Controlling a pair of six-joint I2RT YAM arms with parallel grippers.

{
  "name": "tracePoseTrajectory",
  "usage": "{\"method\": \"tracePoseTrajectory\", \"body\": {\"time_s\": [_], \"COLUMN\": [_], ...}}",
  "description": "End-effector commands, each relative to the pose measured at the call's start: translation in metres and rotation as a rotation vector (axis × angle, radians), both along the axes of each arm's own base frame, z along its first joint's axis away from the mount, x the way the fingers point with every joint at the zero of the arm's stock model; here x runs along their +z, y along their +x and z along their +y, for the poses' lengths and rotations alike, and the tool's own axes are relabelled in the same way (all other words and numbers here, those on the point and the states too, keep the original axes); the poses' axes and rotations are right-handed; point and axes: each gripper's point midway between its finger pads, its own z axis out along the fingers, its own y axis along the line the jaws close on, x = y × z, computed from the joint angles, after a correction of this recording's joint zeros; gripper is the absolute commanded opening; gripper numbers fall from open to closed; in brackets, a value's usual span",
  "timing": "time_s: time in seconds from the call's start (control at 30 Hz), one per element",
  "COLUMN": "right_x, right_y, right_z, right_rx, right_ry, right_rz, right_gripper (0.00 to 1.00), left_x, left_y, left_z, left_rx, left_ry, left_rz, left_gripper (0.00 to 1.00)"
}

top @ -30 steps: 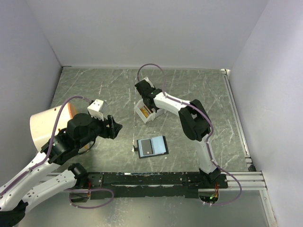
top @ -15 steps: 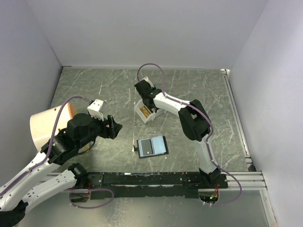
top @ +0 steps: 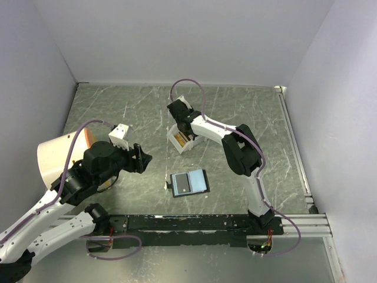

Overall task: Put the credit cards into the card holder
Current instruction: Adjust the credit card in the storage box.

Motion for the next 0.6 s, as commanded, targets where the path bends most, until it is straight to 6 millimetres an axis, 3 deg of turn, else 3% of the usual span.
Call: {"method": "tracePoseTrajectory", "body": {"time_s": [0.0, 0.17, 0.57], "right_x": [0.010, 0.011, 0.024], "right_y": [0.002, 0.003, 0.006], "right_z": [0.000, -0.001, 0.000], "right_rx": [-0.007, -0.010, -0.009], "right_ry": [0.000, -0.001, -0.006], "right_rz": [-0.035, -0.039, -0.070], "right_gripper": [0.17, 0.10, 0.10], "left_x": [0.002, 0.002, 0.001], "left_y": [-0.001, -0.001, -0.001], "left_z": [0.001, 0.001, 0.000], "left_rx": [-0.002, -0.003, -0.008], "left_ry": [0.001, 0.001, 0.002], "left_rz": [-0.012, -0.014, -0.010], "left_gripper": [0.78, 0.78, 0.78]}}
